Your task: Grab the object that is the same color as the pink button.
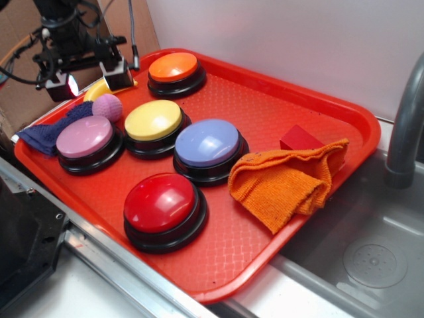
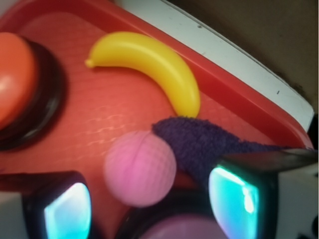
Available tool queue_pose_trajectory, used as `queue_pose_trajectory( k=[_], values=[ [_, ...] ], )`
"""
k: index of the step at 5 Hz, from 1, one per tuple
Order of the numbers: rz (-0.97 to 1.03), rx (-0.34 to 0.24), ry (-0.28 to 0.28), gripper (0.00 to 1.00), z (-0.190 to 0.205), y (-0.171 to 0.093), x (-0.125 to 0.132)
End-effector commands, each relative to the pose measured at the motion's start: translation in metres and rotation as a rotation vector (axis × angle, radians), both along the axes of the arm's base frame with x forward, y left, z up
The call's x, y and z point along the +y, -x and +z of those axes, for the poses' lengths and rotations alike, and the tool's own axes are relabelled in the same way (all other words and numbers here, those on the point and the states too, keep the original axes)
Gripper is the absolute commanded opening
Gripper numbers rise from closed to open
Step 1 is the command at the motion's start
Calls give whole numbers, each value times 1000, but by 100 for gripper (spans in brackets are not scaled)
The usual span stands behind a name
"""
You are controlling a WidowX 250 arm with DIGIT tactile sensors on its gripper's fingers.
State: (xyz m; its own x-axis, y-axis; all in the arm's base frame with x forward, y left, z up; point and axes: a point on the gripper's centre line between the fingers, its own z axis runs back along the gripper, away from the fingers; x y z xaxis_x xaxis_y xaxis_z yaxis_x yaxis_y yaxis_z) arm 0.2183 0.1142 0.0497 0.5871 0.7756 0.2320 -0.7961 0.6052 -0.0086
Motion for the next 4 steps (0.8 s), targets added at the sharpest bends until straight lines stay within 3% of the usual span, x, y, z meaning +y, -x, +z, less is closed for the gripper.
queue_pose_trajectory(
  k=[1, 2, 3, 4],
  values=[
    [12, -3, -37, 100, -14, -12, 17],
    [-21, -3, 35, 100, -23, -17, 15],
    [-26, -3, 35, 100, -25, -18, 13],
    [-46, -15, 36, 0, -22, -19, 11]
  ],
)
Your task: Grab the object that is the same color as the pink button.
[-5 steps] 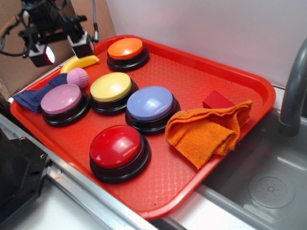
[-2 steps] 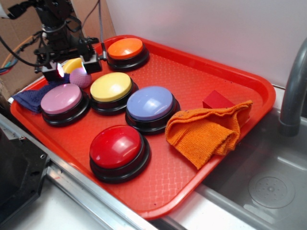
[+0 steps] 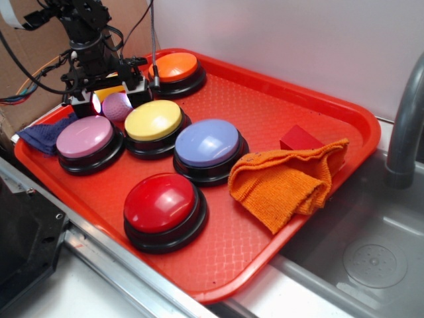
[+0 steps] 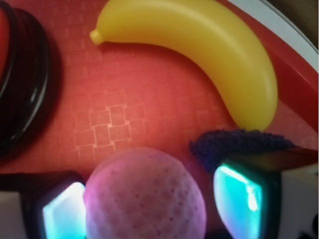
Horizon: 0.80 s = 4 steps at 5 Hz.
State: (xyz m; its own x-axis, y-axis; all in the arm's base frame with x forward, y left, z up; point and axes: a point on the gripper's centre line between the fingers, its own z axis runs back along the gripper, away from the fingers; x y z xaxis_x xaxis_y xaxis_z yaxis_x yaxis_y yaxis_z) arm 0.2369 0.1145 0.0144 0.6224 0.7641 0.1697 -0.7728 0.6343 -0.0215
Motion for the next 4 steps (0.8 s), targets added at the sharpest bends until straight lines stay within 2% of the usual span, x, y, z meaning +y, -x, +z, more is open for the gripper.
queue_pose_trajectory(
  k=[1, 2, 4],
  values=[
    [-47, -48, -29, 0, 28, -3, 7],
    [-118, -70, -15, 0, 58, -10, -6],
    [-321, -57, 38, 0, 122, -29, -60]
  ],
)
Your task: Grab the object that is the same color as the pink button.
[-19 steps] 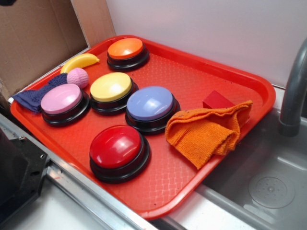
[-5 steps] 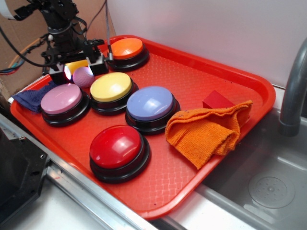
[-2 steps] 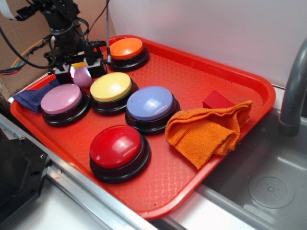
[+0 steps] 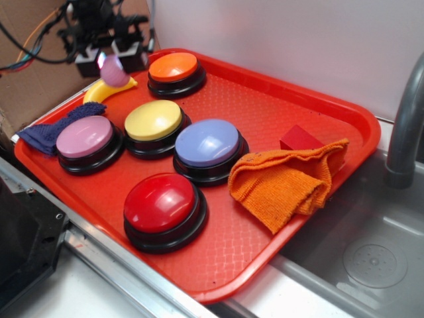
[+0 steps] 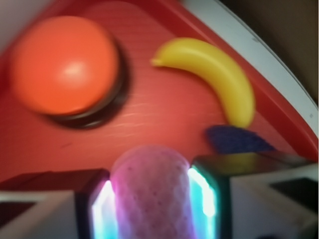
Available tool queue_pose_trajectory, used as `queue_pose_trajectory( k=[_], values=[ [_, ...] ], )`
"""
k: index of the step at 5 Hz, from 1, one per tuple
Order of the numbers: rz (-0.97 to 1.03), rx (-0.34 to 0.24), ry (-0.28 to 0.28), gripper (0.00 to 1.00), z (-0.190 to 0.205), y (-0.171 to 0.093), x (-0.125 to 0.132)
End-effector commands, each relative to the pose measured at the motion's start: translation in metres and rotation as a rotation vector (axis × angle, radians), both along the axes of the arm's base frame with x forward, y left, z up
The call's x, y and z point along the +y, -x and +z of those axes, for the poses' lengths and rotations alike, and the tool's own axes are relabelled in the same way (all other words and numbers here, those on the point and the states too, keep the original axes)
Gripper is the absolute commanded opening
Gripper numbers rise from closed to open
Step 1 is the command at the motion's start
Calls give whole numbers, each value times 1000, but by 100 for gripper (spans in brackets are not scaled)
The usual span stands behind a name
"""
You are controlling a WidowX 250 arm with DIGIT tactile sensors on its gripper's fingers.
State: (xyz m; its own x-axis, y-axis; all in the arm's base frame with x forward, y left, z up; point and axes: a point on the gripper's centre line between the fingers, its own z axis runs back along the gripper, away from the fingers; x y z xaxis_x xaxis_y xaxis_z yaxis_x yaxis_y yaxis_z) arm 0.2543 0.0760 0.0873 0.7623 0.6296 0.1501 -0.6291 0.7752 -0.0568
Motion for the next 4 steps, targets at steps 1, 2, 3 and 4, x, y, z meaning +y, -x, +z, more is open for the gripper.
queue_pose_trajectory(
  k=[1, 2, 3, 4],
  values=[
    [-211, -53, 29, 0, 74, -17, -55],
    [-274, -74, 78, 0, 100, -18, -81],
    [-339, -98, 83, 0, 108, -17, -97],
    [-354, -85, 35, 0, 99, -18, -97]
  ],
)
